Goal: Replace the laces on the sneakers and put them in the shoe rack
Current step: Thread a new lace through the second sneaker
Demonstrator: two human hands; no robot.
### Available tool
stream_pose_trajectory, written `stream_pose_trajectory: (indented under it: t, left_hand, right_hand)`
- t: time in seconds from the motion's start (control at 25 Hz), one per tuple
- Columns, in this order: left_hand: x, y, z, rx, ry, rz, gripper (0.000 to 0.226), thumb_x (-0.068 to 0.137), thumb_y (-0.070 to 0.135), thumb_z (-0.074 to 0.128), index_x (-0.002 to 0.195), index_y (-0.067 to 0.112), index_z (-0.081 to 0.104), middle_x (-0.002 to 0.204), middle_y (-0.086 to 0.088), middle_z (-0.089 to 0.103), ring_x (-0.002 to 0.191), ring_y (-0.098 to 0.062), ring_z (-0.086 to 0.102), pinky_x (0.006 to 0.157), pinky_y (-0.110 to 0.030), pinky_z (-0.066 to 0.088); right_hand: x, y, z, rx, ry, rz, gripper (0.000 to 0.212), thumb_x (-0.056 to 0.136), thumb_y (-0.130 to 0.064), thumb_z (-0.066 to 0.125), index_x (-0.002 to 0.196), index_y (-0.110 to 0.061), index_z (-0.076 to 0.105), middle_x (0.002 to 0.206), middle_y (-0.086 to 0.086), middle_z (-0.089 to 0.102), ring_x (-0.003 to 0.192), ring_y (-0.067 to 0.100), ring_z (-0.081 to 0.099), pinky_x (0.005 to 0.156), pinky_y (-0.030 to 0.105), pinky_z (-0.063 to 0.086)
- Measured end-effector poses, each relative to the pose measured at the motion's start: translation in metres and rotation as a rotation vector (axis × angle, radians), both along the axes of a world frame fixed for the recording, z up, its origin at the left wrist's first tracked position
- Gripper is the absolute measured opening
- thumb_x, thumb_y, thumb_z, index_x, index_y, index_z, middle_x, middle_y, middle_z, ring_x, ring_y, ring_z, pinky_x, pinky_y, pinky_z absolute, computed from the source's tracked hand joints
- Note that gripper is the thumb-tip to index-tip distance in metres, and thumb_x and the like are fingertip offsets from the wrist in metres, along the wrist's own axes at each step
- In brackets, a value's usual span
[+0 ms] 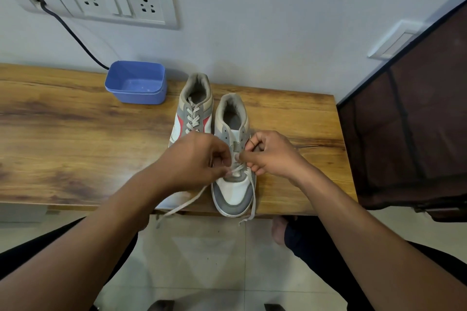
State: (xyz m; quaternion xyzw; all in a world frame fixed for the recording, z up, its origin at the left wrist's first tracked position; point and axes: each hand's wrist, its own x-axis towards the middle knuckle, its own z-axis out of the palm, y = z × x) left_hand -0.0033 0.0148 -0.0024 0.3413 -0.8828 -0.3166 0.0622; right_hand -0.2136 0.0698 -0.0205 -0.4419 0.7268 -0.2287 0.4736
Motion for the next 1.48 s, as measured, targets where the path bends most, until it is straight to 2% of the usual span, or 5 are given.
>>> stream_pose_trajectory:
  t: [0.28, 0.56, 0.88, 1.2, 1.48]
  left_hand:
    - [-0.013, 0.017, -0.022, -0.195, 0.042, 0.003, 0.012, 0.080, 0.031, 0.078, 0.086, 0.025, 0.070, 0.078, 0.013, 0.058, 0.073, -0.010, 0.057, 0.057, -0.027, 0.044]
    - [-0.020, 0.019, -0.027, -0.087, 0.104, 0.107, 0.005, 0.083, 0.025, 0.074, 0.086, 0.022, 0.076, 0.077, 0.009, 0.063, 0.069, -0.009, 0.058, 0.060, -0.036, 0.051]
    - [-0.023, 0.007, -0.028, 0.091, 0.050, 0.152, 0.005, 0.087, 0.023, 0.075, 0.085, 0.024, 0.079, 0.075, 0.009, 0.069, 0.067, -0.003, 0.059, 0.057, -0.018, 0.040]
    - [-0.027, 0.005, -0.022, -0.015, -0.044, 0.118, 0.012, 0.085, 0.031, 0.074, 0.096, 0.032, 0.078, 0.068, 0.013, 0.064, 0.065, -0.006, 0.058, 0.061, -0.029, 0.051]
    - [-0.039, 0.002, -0.019, -0.018, -0.166, 0.097, 0.005, 0.084, 0.025, 0.072, 0.086, 0.027, 0.075, 0.074, 0.010, 0.067, 0.074, -0.012, 0.063, 0.068, -0.033, 0.058]
  right_hand:
    - [-0.021, 0.010, 0.008, -0.101, 0.031, 0.095, 0.012, 0.090, -0.006, 0.079, 0.085, -0.017, 0.076, 0.078, 0.002, 0.078, 0.074, 0.020, 0.077, 0.074, 0.039, 0.067]
    - [-0.010, 0.032, -0.001, -0.349, 0.207, 0.308, 0.022, 0.084, -0.004, 0.082, 0.096, -0.021, 0.076, 0.085, -0.011, 0.073, 0.077, -0.001, 0.069, 0.068, 0.013, 0.053]
    - [-0.007, 0.034, -0.015, -0.603, 0.507, 0.460, 0.012, 0.095, -0.030, 0.074, 0.101, -0.026, 0.065, 0.095, -0.011, 0.062, 0.081, 0.011, 0.060, 0.069, 0.035, 0.054]
    - [-0.013, 0.032, -0.030, -0.676, 0.613, 0.547, 0.032, 0.091, -0.001, 0.067, 0.115, -0.023, 0.063, 0.107, -0.004, 0.055, 0.084, 0.017, 0.061, 0.060, 0.033, 0.050]
    - [-0.017, 0.029, -0.041, -0.640, 0.153, 0.186, 0.020, 0.085, -0.010, 0.086, 0.101, -0.013, 0.073, 0.088, -0.006, 0.070, 0.079, 0.006, 0.065, 0.071, 0.021, 0.052]
